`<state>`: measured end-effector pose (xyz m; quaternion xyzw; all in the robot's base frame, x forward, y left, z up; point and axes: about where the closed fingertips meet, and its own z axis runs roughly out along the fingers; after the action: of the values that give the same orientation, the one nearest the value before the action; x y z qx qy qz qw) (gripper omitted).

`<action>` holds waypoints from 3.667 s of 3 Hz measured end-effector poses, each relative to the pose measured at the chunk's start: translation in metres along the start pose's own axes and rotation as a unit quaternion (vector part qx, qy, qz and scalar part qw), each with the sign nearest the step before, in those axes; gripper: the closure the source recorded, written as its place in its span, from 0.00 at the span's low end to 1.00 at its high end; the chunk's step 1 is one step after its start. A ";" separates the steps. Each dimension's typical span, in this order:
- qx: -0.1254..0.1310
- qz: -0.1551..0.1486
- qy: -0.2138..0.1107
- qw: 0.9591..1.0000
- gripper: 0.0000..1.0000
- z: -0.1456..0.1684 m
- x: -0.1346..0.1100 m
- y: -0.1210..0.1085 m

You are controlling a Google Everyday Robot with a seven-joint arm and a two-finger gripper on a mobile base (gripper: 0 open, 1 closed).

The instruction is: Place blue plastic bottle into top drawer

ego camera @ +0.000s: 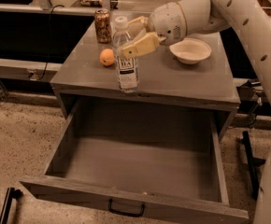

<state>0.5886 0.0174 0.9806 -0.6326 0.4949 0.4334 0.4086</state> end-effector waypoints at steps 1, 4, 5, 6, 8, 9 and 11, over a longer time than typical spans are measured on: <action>-0.017 0.000 -0.043 0.999 1.00 0.015 -0.012 0.030; -0.049 0.024 -0.037 0.998 1.00 0.047 0.008 0.079; -0.009 0.011 -0.050 0.999 1.00 0.046 0.019 0.089; 0.069 -0.009 -0.040 0.997 1.00 0.025 0.071 0.103; 0.092 -0.001 -0.043 0.995 1.00 0.026 0.103 0.108; 0.108 0.005 -0.029 0.994 1.00 0.033 0.150 0.117; 0.133 0.021 -0.016 0.991 1.00 0.026 0.208 0.139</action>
Offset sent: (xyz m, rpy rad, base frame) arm -0.1284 0.0315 -0.0351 0.0595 0.0939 0.1238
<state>0.4766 -0.0386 0.7630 -0.5551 0.5547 0.3826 0.4877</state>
